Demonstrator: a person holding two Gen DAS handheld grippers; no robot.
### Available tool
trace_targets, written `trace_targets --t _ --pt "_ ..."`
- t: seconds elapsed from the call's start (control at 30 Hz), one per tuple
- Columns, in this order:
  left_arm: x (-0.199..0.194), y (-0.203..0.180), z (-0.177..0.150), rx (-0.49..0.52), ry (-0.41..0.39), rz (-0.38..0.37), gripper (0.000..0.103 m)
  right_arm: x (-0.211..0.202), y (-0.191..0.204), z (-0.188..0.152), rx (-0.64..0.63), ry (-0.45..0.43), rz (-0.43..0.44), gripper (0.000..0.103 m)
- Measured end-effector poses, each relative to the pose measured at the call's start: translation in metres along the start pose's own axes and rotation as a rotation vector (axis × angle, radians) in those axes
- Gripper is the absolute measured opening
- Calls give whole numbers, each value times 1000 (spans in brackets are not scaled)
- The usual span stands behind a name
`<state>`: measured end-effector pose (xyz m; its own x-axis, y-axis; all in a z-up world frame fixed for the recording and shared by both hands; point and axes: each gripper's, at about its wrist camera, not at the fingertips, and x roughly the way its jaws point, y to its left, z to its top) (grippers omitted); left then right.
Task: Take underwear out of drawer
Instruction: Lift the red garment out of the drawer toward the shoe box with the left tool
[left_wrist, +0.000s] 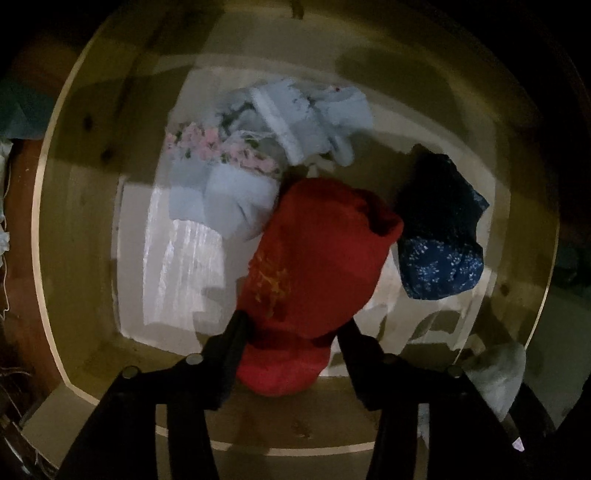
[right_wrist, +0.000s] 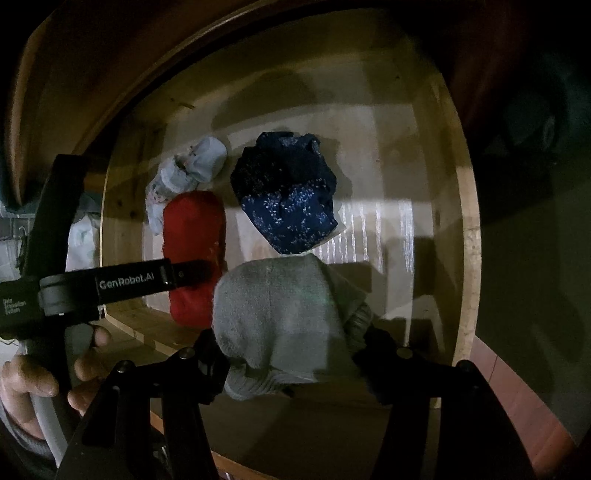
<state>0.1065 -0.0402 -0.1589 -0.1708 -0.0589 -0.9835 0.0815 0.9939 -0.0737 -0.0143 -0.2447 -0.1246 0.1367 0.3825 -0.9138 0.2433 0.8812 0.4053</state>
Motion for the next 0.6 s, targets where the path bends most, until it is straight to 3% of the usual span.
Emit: trace_targets --t 0.2,0.6 --pt "-3 1 -10 20 -13 0 26 3 0 0 -7 3 -6 57" --pt "-53 11 -46 117 -110 -5 25 4 6 1 -43 -21 -34 57"
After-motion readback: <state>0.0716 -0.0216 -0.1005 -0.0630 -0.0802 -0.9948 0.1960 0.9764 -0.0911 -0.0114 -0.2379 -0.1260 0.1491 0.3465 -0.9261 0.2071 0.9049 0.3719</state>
